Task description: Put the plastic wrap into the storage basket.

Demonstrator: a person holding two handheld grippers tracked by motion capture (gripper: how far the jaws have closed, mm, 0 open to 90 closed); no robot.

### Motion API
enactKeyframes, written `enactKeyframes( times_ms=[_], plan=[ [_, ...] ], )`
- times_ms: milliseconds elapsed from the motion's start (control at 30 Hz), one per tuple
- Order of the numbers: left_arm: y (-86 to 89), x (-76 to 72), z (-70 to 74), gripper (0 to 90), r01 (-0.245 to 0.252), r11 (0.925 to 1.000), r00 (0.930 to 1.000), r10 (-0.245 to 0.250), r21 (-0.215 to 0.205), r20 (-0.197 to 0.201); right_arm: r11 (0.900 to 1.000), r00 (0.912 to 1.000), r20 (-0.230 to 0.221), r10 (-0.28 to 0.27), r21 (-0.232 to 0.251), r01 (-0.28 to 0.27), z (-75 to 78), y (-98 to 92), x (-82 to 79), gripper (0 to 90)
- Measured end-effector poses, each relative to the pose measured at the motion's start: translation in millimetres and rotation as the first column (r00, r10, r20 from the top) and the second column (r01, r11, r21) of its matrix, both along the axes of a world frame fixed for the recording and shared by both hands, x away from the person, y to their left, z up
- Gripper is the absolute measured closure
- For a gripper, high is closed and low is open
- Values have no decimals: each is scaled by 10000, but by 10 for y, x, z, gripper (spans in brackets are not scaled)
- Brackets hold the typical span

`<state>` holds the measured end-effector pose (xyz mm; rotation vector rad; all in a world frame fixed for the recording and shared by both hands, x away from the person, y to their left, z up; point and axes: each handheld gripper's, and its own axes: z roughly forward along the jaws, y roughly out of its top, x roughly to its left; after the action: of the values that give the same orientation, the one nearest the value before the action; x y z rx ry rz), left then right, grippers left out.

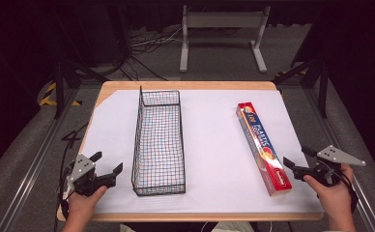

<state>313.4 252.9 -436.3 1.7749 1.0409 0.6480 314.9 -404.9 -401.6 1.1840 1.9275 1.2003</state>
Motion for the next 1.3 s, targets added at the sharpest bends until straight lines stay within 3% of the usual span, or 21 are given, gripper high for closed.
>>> enactKeyframes(
  times_ms=[400,533,667,833,1300],
  plan=[
    [90,-42,-7,142,-297,9994,9995,296,-161,-86,9992,9995,110,292,257,-295,186,134,147,145],
    [102,-46,-11,142,-351,9992,9993,348,-208,-158,9993,9996,-40,264,269,-263,280,187,208,143],
    [96,-42,-14,142,-333,9992,9993,330,-209,-161,9996,9988,-417,266,38,-264,397,249,314,130],
    [90,-36,-15,142,-293,9995,9994,290,-149,-173,9988,9978,-567,338,-330,-357,487,324,454,113],
    [81,-29,-24,142,-251,9996,9995,248,-137,-217,9965,9928,-1108,454,-654,-529,576,532,771,99]
  ],
)
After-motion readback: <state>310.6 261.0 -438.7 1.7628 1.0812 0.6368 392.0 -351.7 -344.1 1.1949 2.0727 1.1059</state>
